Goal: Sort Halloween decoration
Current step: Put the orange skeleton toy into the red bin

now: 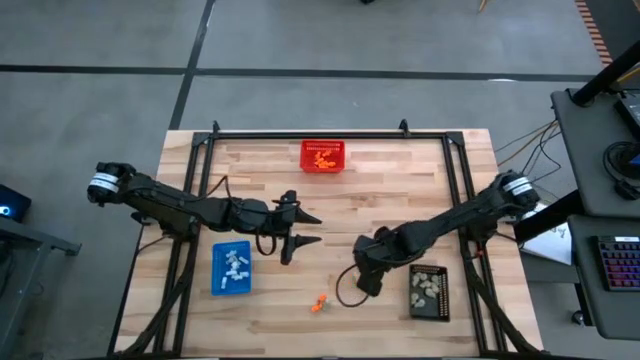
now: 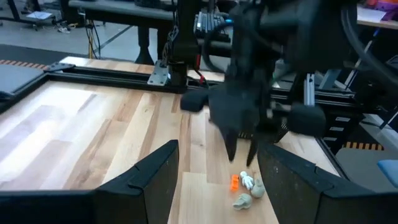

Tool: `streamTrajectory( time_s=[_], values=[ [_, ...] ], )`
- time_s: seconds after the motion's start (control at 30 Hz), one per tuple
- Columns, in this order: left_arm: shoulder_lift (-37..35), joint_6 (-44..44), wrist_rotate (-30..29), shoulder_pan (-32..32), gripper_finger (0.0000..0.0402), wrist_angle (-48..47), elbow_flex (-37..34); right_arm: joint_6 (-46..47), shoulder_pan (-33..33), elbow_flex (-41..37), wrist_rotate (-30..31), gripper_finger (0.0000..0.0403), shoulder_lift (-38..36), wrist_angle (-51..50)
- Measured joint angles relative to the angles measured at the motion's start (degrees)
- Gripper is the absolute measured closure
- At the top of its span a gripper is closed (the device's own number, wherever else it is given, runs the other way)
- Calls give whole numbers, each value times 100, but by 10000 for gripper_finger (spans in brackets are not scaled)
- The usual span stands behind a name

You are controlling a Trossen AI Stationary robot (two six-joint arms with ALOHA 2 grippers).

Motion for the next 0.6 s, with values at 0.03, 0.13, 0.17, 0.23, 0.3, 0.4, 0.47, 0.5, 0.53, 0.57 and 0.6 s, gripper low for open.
streamTrajectory(
  time_s=[0.03,0.13,0.17,0.23,0.3,0.4,0.47,0.5,0.53,0.57,0.6],
  values=[
    [-66,3,0,0,200,-60,0,-48,-4,107,-11,294,129,0],
    [-245,4,-1,0,200,-293,0,-94,-28,427,-10,294,459,-19],
    [-292,3,-1,0,200,-328,0,-97,-39,551,-12,294,578,-91],
    [-338,-7,1,0,200,-406,0,-102,-44,793,-10,296,805,-326],
    [-337,-57,2,0,200,-462,2,-103,-52,1033,-10,297,1027,-608],
    [-318,-124,2,0,200,-499,2,-103,-50,1307,-8,298,1298,-846],
    [-302,-128,3,0,200,-602,3,-103,-50,1453,-8,298,1461,-918],
    [-300,-130,3,0,200,-631,2,-103,-50,1508,-8,298,1516,-919],
    [-300,-130,3,0,200,-632,2,-97,-50,1530,-10,298,1553,-918],
    [-303,-129,3,0,200,-628,2,-61,-50,1568,-8,298,1608,-947],
    [-306,-128,3,0,200,-622,2,-36,-50,1592,-7,298,1622,-935]
  ],
)
